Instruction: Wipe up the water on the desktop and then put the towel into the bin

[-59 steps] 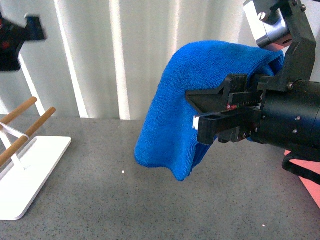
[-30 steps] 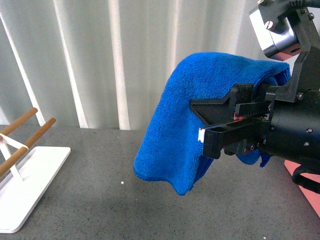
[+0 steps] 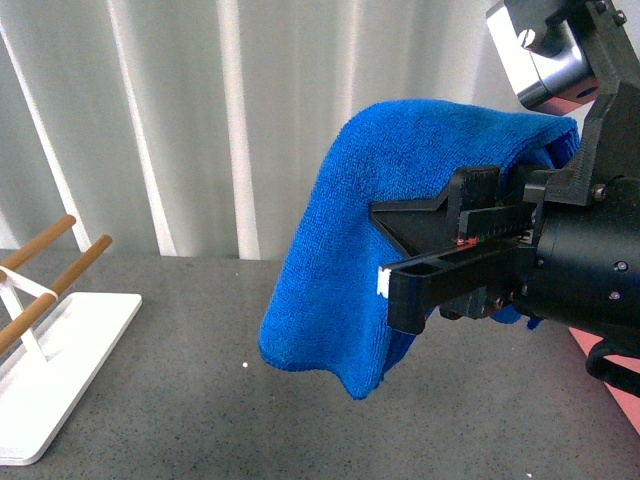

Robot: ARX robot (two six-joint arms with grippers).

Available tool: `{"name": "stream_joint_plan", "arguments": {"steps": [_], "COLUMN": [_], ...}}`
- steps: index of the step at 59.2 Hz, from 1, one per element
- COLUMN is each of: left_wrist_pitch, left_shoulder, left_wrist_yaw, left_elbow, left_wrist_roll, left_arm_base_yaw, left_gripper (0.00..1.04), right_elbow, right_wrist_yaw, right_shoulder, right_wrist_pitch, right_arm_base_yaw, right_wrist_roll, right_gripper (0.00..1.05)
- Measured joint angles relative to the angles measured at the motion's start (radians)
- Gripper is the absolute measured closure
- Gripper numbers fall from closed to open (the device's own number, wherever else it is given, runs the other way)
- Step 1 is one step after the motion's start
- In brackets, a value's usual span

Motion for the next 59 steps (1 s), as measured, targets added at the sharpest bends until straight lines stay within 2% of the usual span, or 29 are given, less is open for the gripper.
{"name": "stream_joint_plan", "arguments": {"steps": [24,59], "left_wrist_pitch": [-0.232,-0.449], "left_shoulder": [-0.25,-0.473], "left_wrist_yaw": [0.002,0.002], "left_elbow": [-0.001,-0.001], "left_wrist_roll": [0.0,0.0], "left_arm_base_yaw": [0.0,0.0], "left_gripper": [1.01,1.01], "right_elbow": [-0.044,-0.078], "right_wrist_yaw": [0.007,0.016], "right_shoulder": [-0.008,-0.008], "right_wrist_pitch": [0.002,0.013], "right_arm_base_yaw": [0.003,-0.018], "right_wrist_roll": [0.0,-0.018], "right_gripper": [1.0,1.0]}}
